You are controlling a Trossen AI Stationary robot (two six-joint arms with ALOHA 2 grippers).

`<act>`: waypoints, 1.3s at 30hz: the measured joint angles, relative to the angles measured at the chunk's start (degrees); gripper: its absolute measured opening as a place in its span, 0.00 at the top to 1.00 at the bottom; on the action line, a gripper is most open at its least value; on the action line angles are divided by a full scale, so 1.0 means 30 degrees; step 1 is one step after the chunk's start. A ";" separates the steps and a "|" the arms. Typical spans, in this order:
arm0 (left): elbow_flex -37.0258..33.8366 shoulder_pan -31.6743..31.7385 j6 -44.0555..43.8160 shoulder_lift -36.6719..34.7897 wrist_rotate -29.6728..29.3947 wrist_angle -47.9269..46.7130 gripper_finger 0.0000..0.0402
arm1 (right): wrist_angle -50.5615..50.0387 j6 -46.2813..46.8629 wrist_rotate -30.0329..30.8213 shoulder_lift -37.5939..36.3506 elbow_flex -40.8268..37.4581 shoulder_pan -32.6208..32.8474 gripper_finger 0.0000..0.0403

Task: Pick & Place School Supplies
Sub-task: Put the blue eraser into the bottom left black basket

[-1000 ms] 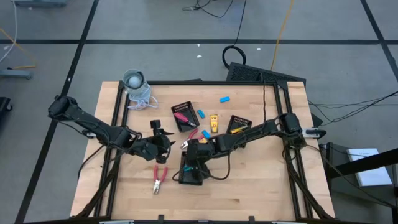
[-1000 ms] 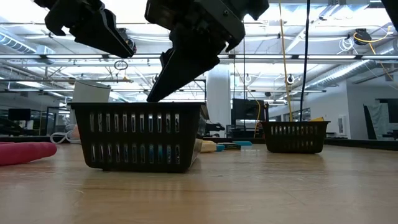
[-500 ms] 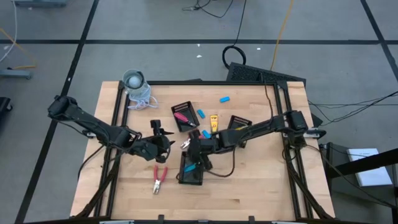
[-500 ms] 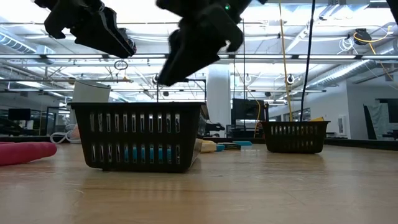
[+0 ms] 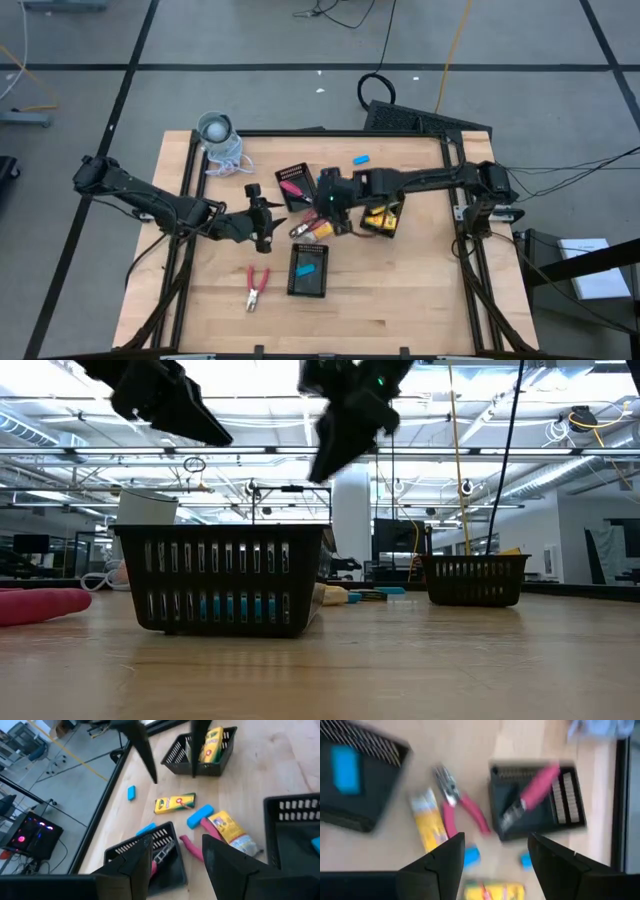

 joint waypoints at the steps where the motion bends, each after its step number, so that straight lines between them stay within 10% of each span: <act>1: -0.0299 0.0317 0.0310 0.0000 0.0196 0.0723 0.56 | -0.0085 -0.0087 -0.0238 -0.0007 -0.0210 -0.0326 0.49; 20: -0.4766 0.9120 0.2069 -0.0735 0.8224 0.9037 0.56 | 0.6318 -0.2977 -0.3012 -0.5326 -0.8913 -0.6729 0.48; 39: -0.5029 1.2895 0.2210 -0.0342 1.3035 1.0315 0.56 | 0.4797 -0.3464 -0.6011 -0.4514 -0.8984 -1.0793 0.52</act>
